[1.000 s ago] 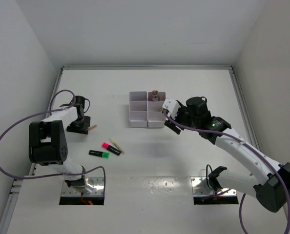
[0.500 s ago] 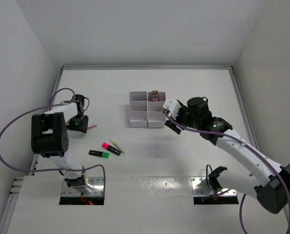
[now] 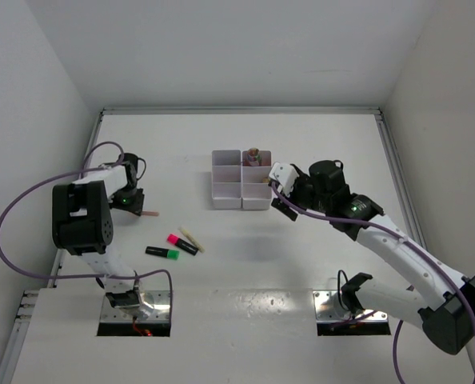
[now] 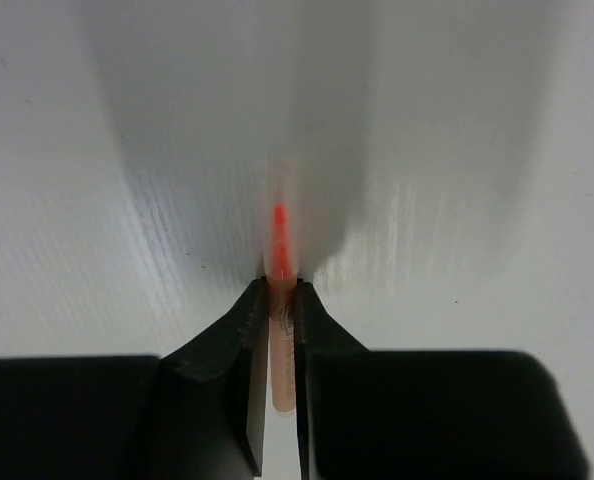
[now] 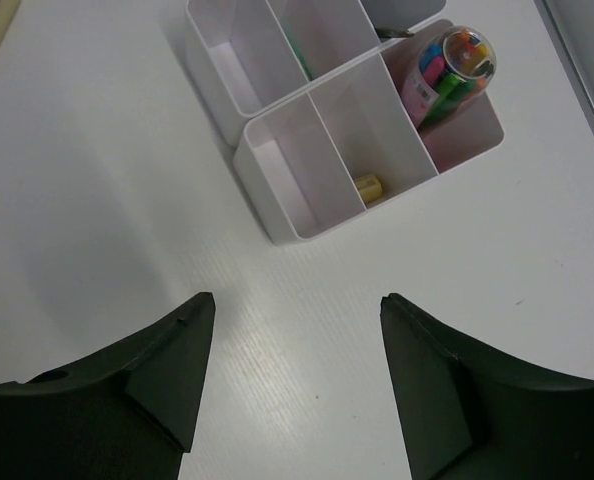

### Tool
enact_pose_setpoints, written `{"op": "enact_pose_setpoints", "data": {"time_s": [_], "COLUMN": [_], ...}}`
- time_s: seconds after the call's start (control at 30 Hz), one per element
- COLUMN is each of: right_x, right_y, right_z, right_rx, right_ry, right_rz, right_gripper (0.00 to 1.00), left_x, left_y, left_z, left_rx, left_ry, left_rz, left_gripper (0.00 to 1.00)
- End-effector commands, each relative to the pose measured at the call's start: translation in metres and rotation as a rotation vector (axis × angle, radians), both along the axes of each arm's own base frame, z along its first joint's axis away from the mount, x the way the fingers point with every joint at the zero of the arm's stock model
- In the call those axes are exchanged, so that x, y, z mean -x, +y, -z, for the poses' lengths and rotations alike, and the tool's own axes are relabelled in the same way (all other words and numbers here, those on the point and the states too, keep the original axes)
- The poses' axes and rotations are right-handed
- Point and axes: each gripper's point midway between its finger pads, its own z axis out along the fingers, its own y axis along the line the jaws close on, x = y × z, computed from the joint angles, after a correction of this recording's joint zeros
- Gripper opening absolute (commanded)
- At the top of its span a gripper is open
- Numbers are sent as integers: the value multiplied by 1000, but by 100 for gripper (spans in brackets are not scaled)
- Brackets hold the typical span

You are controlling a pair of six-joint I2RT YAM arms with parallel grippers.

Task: Sort the stationery into containers
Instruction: Pick up the pen from the center of the board, then place the pen in the storage box.

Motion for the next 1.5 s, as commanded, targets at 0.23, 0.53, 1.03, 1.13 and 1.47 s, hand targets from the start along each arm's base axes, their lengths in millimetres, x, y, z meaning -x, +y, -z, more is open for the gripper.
{"op": "enact_pose_setpoints", "data": {"time_s": [0.23,0.53,1.03,1.13,1.47], "right_x": [-5,-14,-16,-17,-19], "right_y": [4,-2,-5,-4,-7], "right_z": [-15,-20,-21,-18,-16], "right_rx": [-45,-45,-55,-50,-41], "right_ry": [-45,-74,-93,-86,-92], "right_rz": [7,69,91,91,109], "right_gripper": [25,31,20,20,20], "left_x": [-48,-69,-55,-47,-51], "left_y": [-59,-169,-266,-273,-301], "left_z": [-92,-181,-204,-208,-176], "left_rx": [-40,-113,-580,-651,-706], "left_ry": [-254,-509,-676,-706,-698], "left_rz": [320,621,1007,920,746], "left_gripper": [0,0,0,0,0]}}
